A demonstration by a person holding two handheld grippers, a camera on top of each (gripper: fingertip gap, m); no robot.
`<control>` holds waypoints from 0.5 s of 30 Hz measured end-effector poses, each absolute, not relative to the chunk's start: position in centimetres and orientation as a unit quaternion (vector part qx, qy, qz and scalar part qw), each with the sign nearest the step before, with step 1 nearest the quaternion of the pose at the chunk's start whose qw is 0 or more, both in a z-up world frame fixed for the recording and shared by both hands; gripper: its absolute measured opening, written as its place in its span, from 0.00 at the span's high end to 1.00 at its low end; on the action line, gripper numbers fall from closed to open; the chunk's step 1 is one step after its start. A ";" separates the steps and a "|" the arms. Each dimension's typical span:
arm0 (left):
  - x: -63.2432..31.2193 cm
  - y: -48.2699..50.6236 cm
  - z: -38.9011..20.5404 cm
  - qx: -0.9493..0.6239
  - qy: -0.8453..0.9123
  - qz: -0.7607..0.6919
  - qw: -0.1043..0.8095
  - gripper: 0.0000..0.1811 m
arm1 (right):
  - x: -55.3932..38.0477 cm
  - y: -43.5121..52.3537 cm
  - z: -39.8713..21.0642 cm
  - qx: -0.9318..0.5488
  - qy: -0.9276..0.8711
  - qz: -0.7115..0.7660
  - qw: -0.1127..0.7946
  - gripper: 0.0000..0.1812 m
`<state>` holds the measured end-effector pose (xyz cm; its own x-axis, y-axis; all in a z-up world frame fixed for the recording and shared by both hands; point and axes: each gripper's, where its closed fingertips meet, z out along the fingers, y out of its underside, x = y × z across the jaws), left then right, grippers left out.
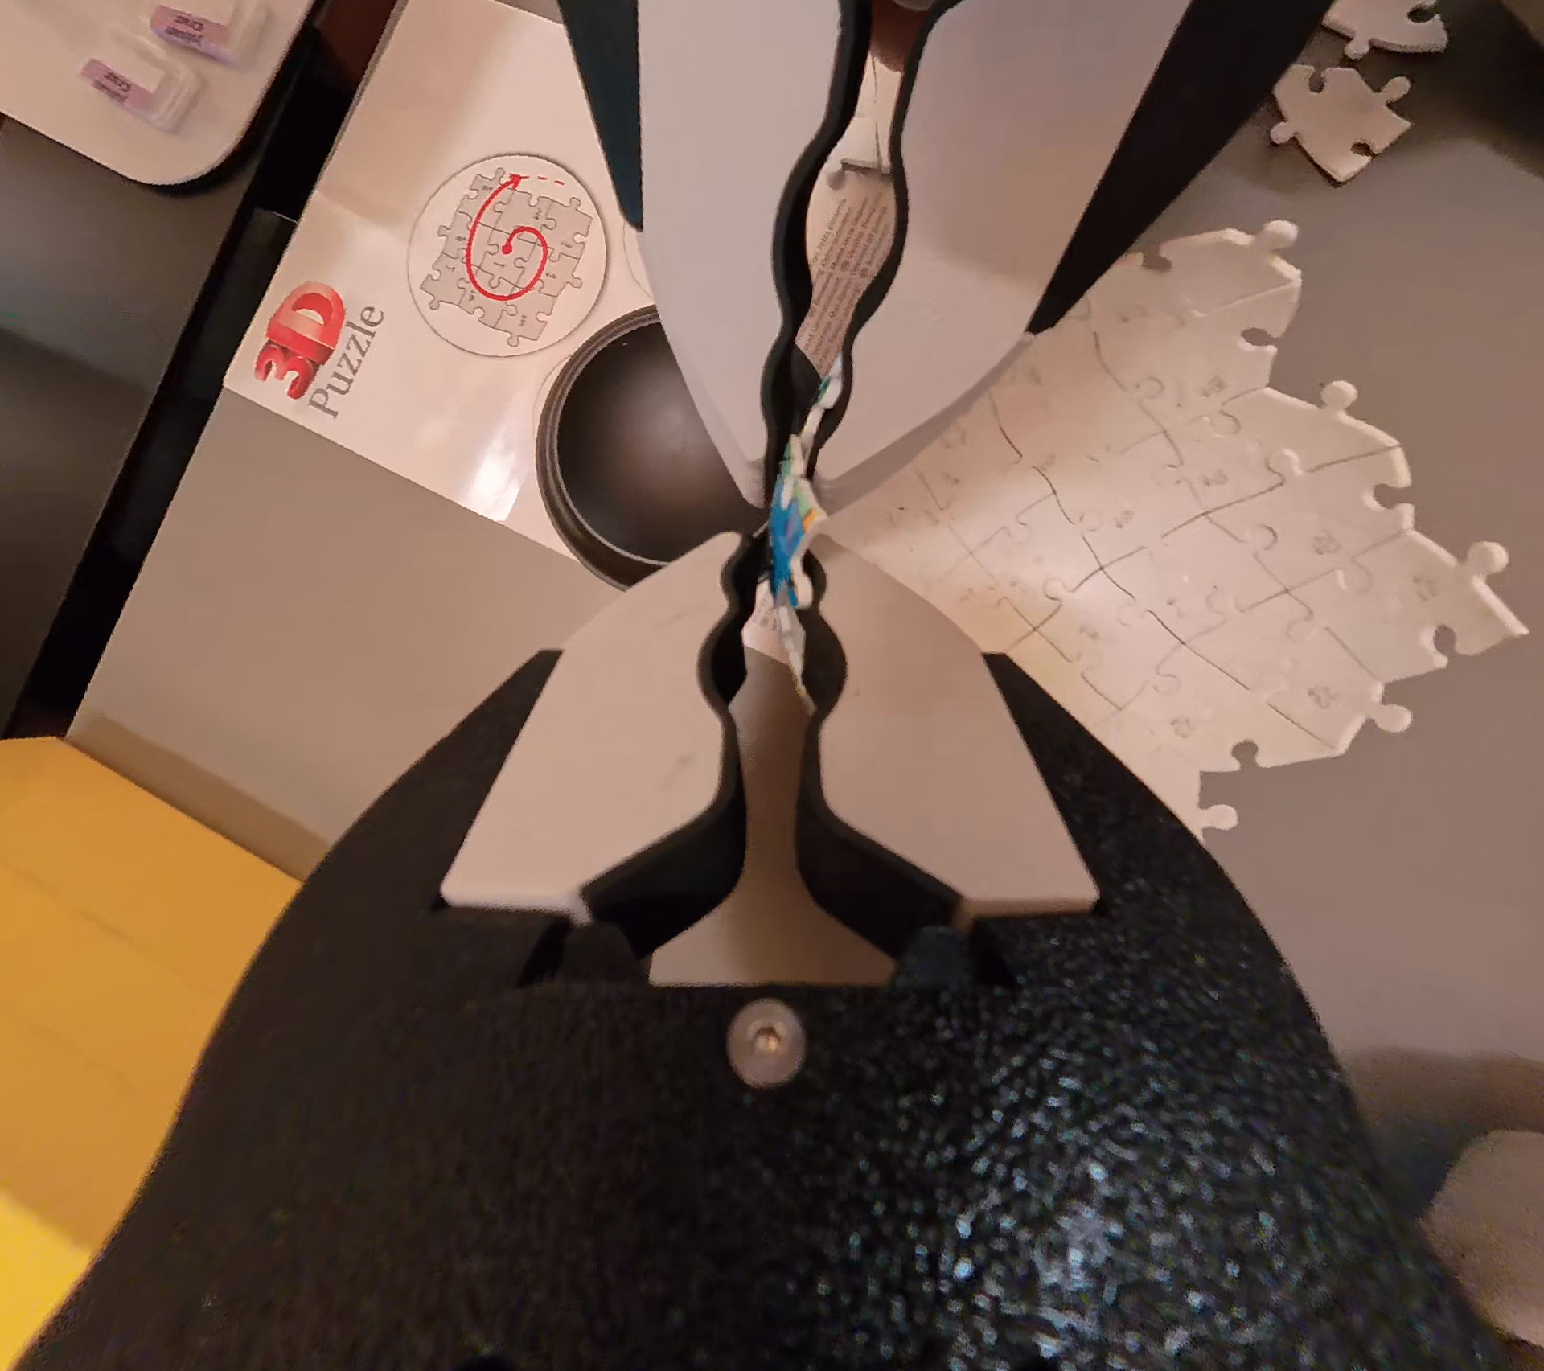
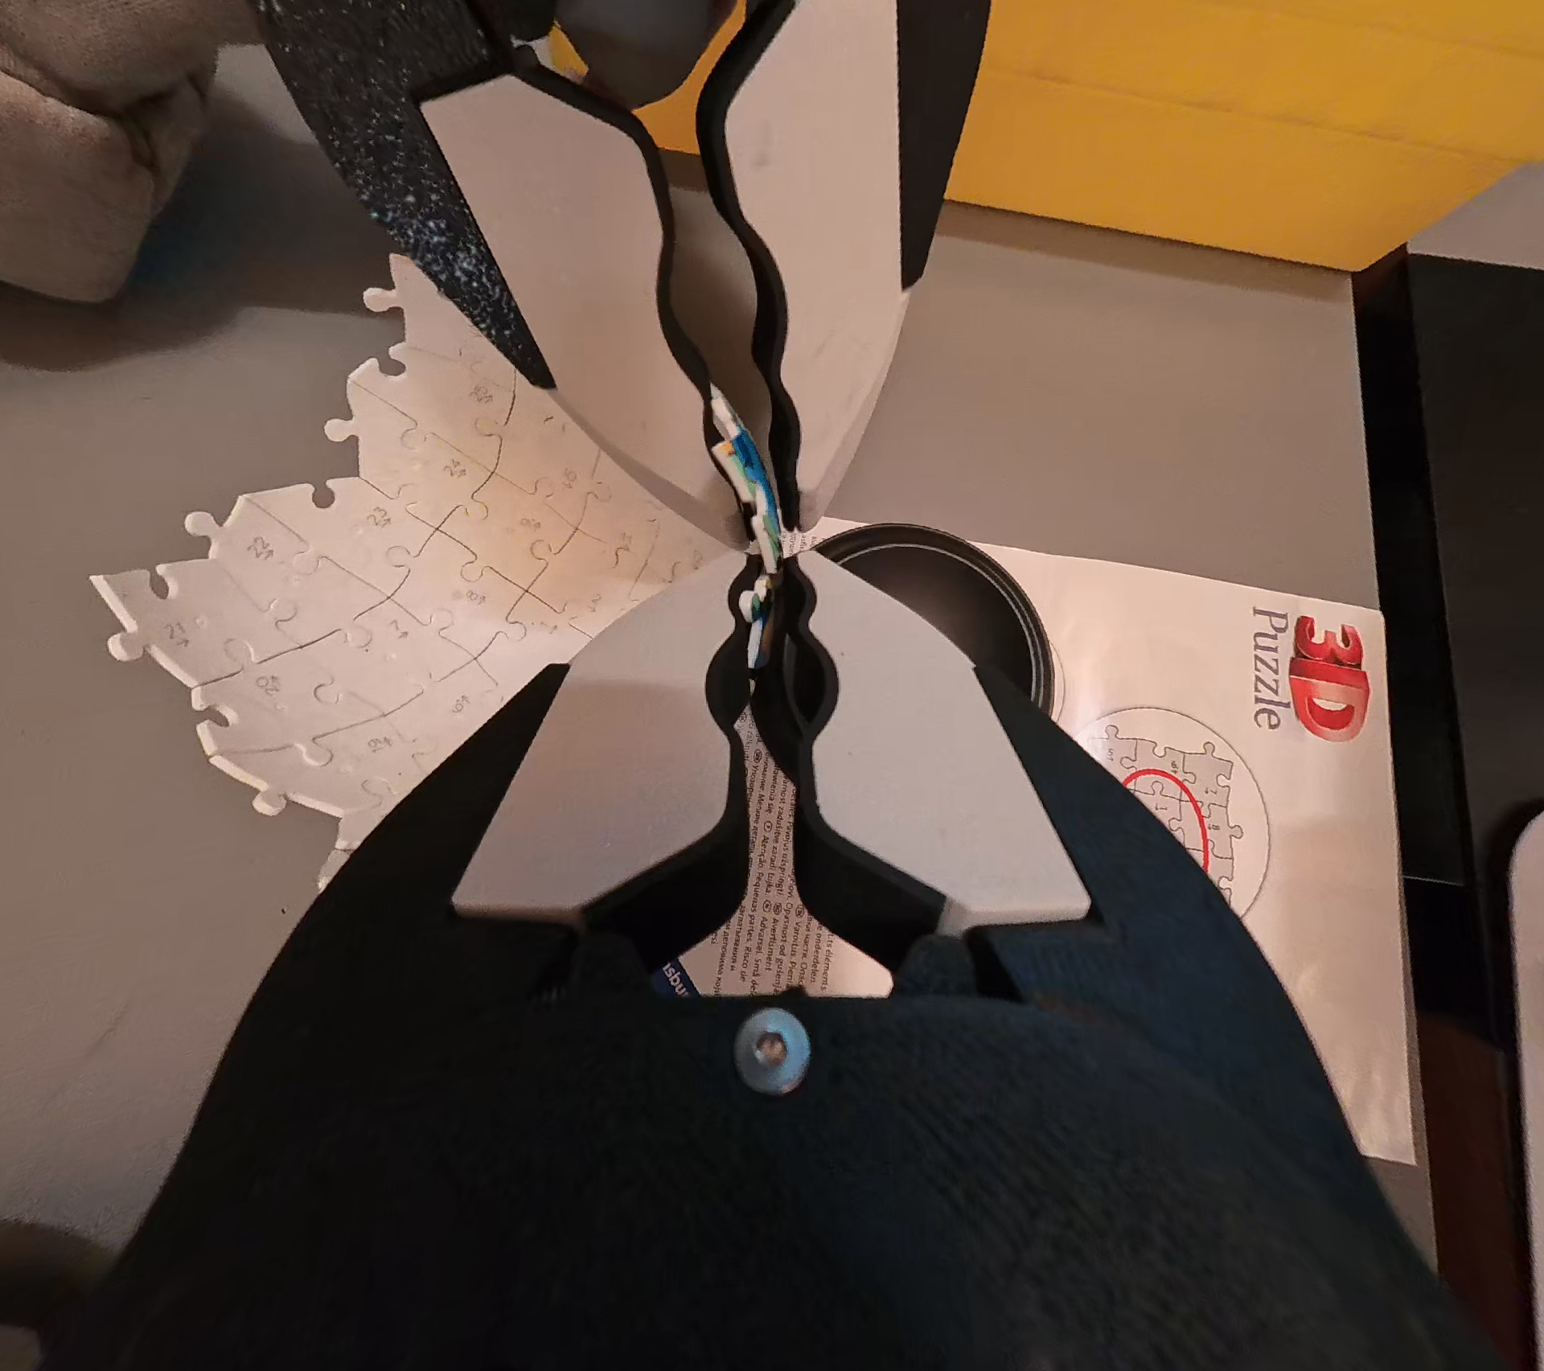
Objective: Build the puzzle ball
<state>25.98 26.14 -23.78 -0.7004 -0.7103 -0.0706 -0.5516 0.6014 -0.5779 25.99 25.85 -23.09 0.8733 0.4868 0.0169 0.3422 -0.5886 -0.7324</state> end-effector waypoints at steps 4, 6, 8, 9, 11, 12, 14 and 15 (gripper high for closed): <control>26.1 26.4 -23.6 -0.354 0.883 -0.260 0.163 0.95 | 26.2 25.9 -23.3 -0.889 -0.230 0.089 0.386 0.97; 26.1 26.4 -23.5 -0.349 0.884 -0.263 0.167 0.95 | 26.1 26.0 -23.3 -0.888 -0.229 0.092 0.388 0.97; 26.2 26.3 -23.3 -0.344 0.884 -0.265 0.173 0.95 | 26.1 26.0 -23.3 -0.889 -0.228 0.091 0.387 0.97; 26.2 26.2 -23.2 -0.342 0.884 -0.266 0.174 0.95 | 26.2 26.0 -23.4 -0.889 -0.229 0.089 0.386 0.97; 26.2 26.2 -23.1 -0.341 0.884 -0.268 0.176 0.95 | 26.1 26.0 -23.4 -0.889 -0.228 0.089 0.386 0.97; 26.1 26.3 -23.0 -0.344 0.882 -0.270 0.175 0.96 | 26.1 26.0 -23.4 -0.890 -0.227 0.088 0.386 0.97; 26.2 26.3 -22.9 -0.353 0.878 -0.274 0.171 0.99 | 26.1 26.0 -23.4 -0.890 -0.227 0.087 0.386 0.97; 26.2 26.3 -22.9 -0.357 0.876 -0.278 0.167 0.99 | 26.1 26.0 -23.4 -0.890 -0.226 0.087 0.386 0.97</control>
